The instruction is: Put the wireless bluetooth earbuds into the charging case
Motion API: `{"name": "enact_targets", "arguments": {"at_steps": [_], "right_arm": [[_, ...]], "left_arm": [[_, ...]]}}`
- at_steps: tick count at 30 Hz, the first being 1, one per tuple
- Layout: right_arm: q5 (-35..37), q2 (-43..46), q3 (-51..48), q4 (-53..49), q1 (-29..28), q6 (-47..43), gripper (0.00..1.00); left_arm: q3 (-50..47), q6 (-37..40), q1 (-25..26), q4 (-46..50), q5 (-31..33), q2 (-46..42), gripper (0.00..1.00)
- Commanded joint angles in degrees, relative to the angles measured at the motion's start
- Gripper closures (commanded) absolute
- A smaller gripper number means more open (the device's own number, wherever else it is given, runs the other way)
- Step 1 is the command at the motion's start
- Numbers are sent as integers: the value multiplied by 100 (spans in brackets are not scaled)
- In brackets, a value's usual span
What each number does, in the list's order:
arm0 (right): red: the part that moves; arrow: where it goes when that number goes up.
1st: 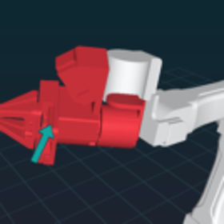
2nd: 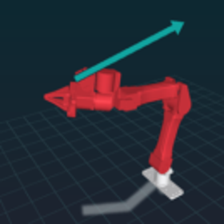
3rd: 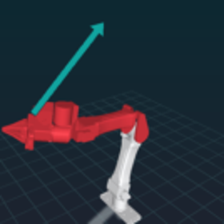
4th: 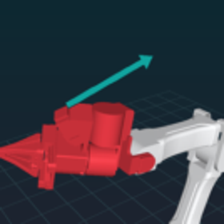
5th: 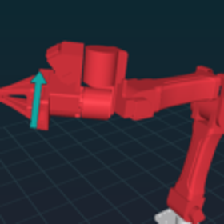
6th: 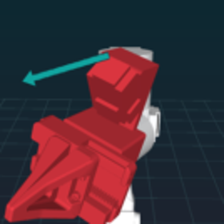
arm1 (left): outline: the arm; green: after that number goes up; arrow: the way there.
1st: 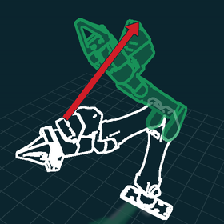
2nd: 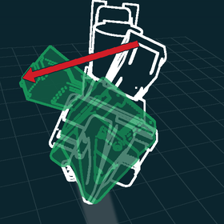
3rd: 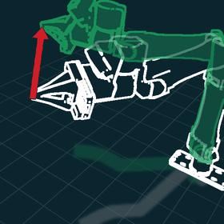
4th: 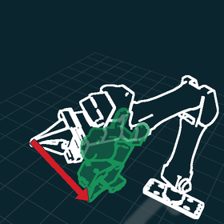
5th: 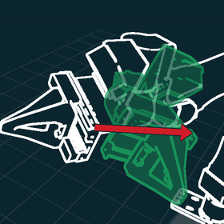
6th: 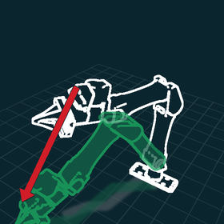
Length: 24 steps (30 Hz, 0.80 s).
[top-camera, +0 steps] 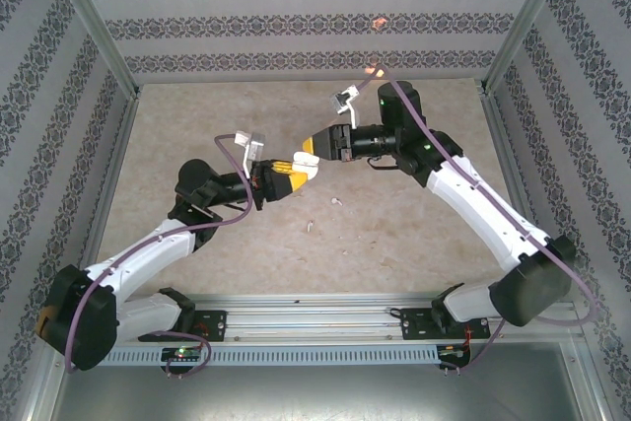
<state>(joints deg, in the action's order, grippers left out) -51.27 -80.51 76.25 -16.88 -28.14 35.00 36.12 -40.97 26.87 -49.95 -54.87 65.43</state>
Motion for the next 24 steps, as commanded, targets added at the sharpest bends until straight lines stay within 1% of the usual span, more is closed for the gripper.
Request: {"name": "enact_targets", "arguments": {"at_steps": [1,6,9,11,14,15,17,18,20,24], "right_arm": [[47,-92,-76,-15,72,150,59],[100,-117,-81,-237,128,37,57],[84,-49,-104,-256,159,112,52],[437,50,-54,-623,195,91,47],[1153,148,-134,-1299,260,-69,44],[1436,137,-222,-1472,274,-86,44],[1784,10,-420,-1651,240,-12,44],[1912,-113,-525,-1692,202,117,46],[2107,-425,-695,-1716,45,296,50],[2821,-1191,-488,-2029,-597,213,51]], "left_arm": [[-101,534,-6,-420,93,-321,100],[-149,822,-33,-64,283,-578,100],[-225,1063,-83,373,514,-775,100],[-303,1263,-149,741,773,-982,100],[-478,1616,-209,1342,1186,-1359,100],[-512,1746,-224,1601,1319,-1502,100],[-543,1983,-230,2114,1495,-1736,100],[-558,2080,-235,2372,1590,-1864,100],[-609,2227,-237,2768,1748,-2084,100],[-776,2337,-237,3250,2042,-2529,100]]}}
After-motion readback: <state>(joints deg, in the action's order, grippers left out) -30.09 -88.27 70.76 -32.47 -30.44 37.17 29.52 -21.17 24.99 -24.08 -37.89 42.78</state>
